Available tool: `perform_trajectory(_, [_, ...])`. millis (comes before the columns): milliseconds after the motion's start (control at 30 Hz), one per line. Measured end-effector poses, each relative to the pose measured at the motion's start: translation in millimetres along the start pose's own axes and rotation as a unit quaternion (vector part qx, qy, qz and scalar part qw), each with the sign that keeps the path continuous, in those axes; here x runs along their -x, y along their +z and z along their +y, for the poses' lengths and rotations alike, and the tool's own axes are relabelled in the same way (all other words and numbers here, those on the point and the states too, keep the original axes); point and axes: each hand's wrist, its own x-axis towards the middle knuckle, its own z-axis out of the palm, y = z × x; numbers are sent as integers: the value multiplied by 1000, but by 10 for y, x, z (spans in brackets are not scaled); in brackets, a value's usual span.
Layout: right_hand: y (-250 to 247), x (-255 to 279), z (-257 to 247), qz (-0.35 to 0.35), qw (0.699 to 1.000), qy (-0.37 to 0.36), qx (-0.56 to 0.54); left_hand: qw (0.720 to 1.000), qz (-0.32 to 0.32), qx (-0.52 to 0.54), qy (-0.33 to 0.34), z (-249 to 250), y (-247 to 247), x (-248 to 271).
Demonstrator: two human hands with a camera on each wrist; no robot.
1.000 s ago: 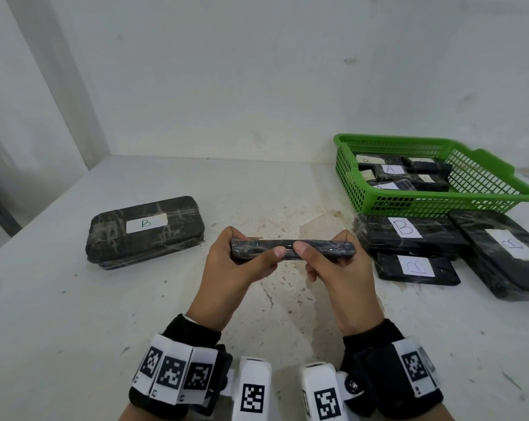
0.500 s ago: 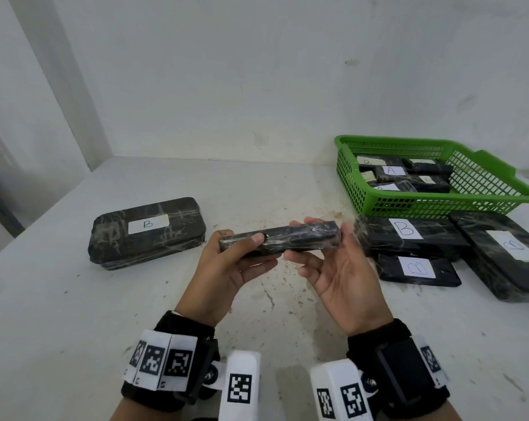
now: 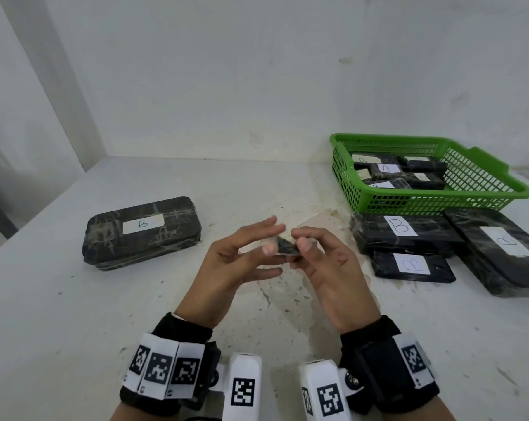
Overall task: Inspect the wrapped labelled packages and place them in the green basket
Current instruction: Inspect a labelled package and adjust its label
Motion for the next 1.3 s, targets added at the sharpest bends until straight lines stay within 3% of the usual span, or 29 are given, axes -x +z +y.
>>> perform_trajectory(133, [-1, 11, -26, -27, 999, 23, -41, 999, 32, -12, 39, -41, -14, -7])
perform_trajectory(533, [32, 36, 53, 21, 998, -27, 51, 998, 45, -35, 38, -40, 6, -7])
perform_trajectory(733, [23, 23, 81, -7, 999, -3, 40, 997, 65, -37, 31, -52, -6, -6])
perform_trajectory(1300, [16, 47, 82, -2, 999, -20, 38, 998, 41, -30, 32, 9, -6, 29])
